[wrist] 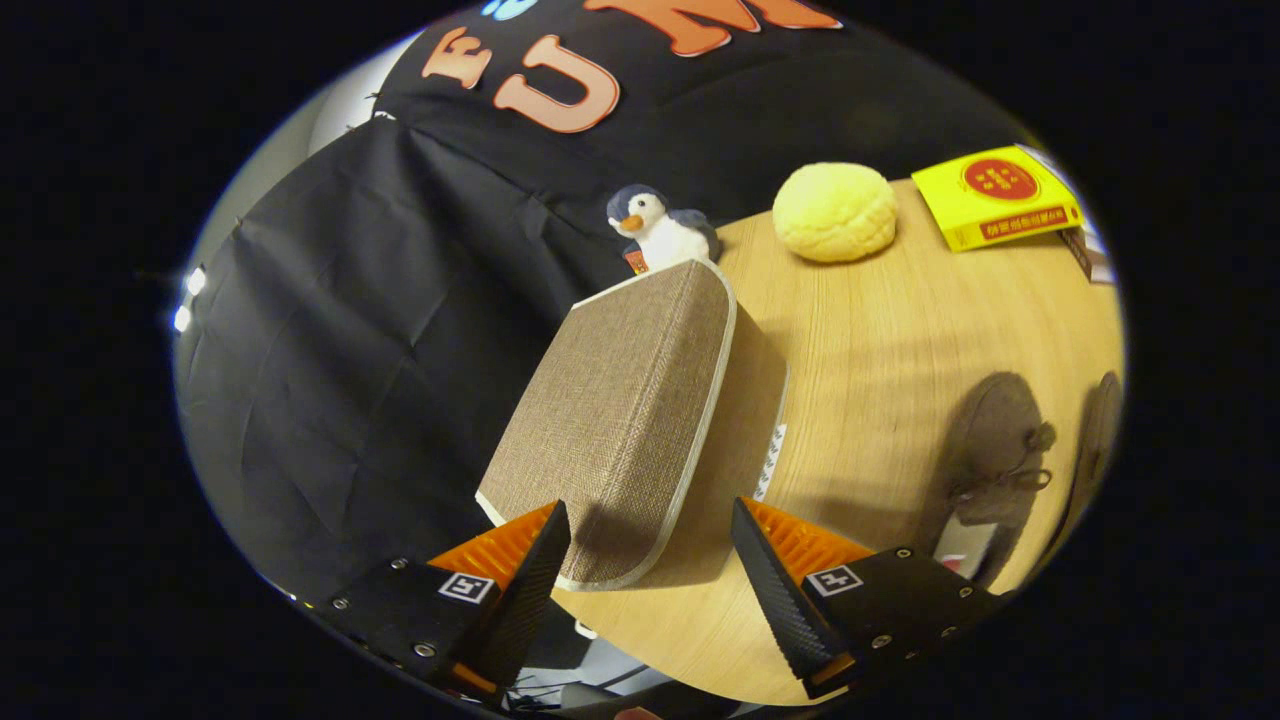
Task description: Open the storage box then place both shoes into the box .Put the left shoe in first, then the right shoe, with the right side of both shoes facing outward in a uniform manner.
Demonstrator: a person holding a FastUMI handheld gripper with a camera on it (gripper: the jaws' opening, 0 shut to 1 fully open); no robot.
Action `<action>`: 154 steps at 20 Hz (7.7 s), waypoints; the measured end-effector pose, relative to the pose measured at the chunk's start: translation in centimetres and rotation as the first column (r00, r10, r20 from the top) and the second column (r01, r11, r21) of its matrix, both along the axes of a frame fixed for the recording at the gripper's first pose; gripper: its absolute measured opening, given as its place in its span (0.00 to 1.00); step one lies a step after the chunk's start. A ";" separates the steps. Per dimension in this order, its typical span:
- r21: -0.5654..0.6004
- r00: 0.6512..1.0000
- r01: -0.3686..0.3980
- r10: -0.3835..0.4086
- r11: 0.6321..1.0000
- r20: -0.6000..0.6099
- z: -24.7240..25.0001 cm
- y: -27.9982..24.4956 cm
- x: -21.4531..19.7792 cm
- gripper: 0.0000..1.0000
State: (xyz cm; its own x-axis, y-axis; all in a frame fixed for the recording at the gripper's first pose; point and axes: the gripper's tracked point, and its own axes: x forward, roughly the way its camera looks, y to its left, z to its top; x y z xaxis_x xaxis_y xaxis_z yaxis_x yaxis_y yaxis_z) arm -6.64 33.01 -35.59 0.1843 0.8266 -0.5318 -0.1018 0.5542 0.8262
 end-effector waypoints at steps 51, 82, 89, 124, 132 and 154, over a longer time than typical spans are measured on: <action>0.358 0.992 -0.052 0.006 0.932 0.128 20.0 23.5 5.5 0.17; -0.424 0.815 0.460 -0.183 0.780 0.550 7.3 -19.6 9.7 0.96; -0.595 0.921 0.327 -0.107 0.734 0.374 -4.2 -21.7 5.2 0.96; -0.470 0.952 0.297 -0.218 0.831 0.215 6.2 -2.9 12.6 0.04; -0.505 0.985 0.170 -0.128 0.846 0.116 2.5 9.9 12.3 0.04; -0.262 1.000 0.010 -0.011 0.965 -0.001 5.8 14.2 9.3 0.68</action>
